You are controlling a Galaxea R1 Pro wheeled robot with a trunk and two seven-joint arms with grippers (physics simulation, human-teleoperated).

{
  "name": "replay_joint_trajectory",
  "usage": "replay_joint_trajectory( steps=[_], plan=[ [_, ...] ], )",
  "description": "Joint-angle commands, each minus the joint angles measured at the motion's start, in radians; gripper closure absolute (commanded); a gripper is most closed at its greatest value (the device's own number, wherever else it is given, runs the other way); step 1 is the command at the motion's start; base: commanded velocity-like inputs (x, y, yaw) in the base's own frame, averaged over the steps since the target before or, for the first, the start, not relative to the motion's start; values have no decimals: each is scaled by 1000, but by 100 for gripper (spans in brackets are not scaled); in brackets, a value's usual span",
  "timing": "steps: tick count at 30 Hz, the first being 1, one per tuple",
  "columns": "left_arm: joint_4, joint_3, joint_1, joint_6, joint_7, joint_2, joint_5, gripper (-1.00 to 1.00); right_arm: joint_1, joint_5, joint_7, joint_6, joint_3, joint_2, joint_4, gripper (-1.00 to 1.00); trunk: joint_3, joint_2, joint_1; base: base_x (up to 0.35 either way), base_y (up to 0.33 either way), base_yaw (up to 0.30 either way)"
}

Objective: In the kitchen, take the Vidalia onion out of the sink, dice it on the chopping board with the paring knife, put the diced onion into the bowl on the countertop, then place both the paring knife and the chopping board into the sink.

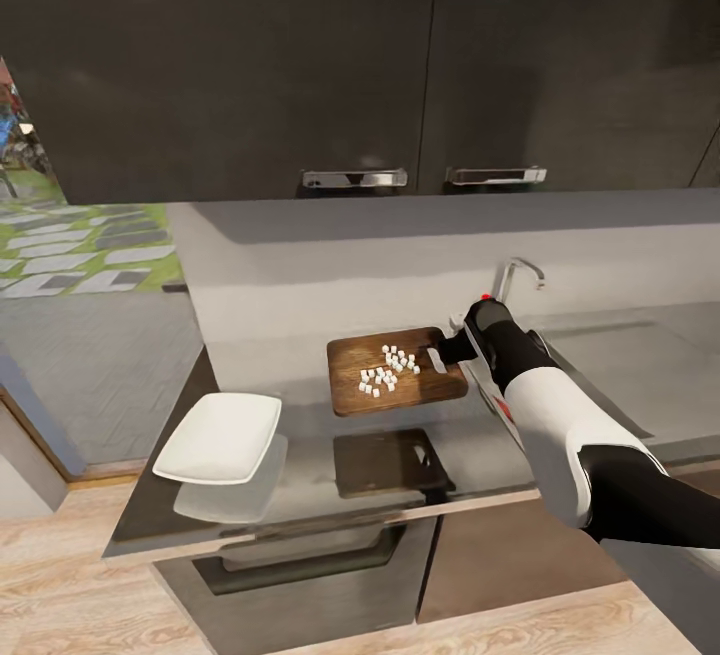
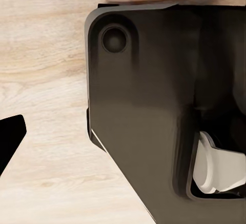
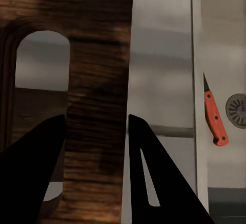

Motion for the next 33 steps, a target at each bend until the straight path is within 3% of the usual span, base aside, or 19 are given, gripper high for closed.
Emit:
replay_joint_trajectory(
  steps=[1, 12, 26, 33],
  plan=[
    [5, -7, -2, -7, -6, 0, 10, -100, -1, 10, 7, 3, -6, 1, -1, 100, -1, -2, 1, -5, 0, 0],
    [4, -7, -2, -7, -6, 0, 10, -100, -1, 10, 7, 2, -6, 6, -1, 100, 17, -2, 1, -86, 18, 0],
    [4, -7, -2, -7, -6, 0, 10, -100, -1, 10, 7, 3, -6, 9, -1, 100, 39, -2, 1, -12, 261, 0],
    [4, -7, -2, -7, -6, 0, 10, -100, -1, 10, 7, 2, -6, 9, -1, 100, 50, -2, 1, 0, 67, 0]
  ],
)
